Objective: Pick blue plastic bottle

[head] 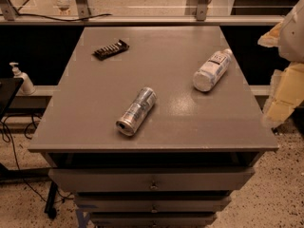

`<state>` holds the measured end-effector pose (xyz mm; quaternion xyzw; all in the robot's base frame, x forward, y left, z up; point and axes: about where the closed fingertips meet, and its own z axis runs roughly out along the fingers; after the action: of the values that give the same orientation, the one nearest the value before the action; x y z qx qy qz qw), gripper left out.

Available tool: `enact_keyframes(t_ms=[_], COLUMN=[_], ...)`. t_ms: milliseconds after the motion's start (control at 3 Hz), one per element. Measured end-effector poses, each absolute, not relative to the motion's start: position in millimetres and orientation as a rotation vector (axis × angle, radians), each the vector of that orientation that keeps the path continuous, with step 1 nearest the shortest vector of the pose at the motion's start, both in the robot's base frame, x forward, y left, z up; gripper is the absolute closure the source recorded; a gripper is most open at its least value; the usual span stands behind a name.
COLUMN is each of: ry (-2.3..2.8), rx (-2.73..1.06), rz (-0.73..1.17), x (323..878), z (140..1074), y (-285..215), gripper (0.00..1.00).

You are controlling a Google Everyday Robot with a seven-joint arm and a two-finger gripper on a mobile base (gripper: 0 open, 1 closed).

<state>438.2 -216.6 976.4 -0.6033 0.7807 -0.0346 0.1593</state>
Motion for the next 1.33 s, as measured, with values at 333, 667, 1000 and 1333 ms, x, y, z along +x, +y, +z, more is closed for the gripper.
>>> enact_keyframes(t_ms=[333, 667, 1000, 1333], ry=[2.231, 2.202, 2.113, 1.973], rx=[-1.724, -1.729, -1.791, -1.922], rz=[-0.099, -0.103, -0.098, -0.054], x=[438, 445, 474, 514], z=[976, 976, 969, 956], y=[-217, -219, -223, -226], gripper=[0.0, 0.0, 0.0, 0.0])
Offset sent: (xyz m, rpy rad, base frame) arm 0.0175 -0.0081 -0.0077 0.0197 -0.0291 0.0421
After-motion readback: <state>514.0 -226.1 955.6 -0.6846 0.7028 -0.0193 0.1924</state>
